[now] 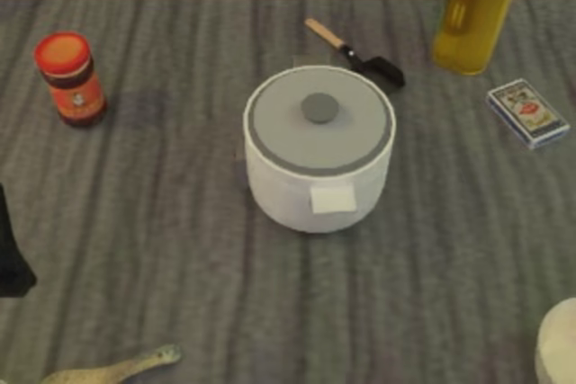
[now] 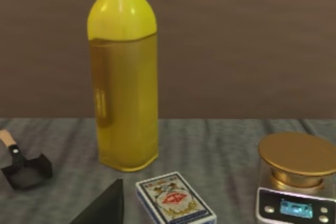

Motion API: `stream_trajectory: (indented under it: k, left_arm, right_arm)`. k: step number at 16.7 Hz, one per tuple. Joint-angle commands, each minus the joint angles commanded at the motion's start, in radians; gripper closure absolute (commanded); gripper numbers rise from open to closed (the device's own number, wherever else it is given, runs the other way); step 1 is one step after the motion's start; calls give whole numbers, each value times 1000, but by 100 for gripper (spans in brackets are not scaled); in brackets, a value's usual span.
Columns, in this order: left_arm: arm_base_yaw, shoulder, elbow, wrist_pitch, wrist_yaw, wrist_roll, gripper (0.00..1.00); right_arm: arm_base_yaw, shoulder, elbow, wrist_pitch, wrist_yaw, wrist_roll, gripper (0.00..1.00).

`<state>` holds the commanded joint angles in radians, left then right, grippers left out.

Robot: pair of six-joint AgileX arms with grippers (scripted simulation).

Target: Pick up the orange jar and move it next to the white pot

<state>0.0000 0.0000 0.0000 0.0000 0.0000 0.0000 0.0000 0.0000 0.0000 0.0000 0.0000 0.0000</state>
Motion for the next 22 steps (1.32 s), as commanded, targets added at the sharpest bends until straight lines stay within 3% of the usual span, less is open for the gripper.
stream_trajectory:
  k: [5,10,16,22]
  left_arm:
    - [-4,46,36,-31,7,6,0]
    - [-12,272,238,-182,30,38,0]
    - [-16,685,709,-433,58,106,0]
    - [-16,1154,1366,-680,77,197,0]
  right_arm:
    - [0,0,0,0,0,0,0]
    - [0,0,0,0,0,0,0]
    - [0,0,0,0,0,0,0]
    - [0,0,0,0,0,0,0]
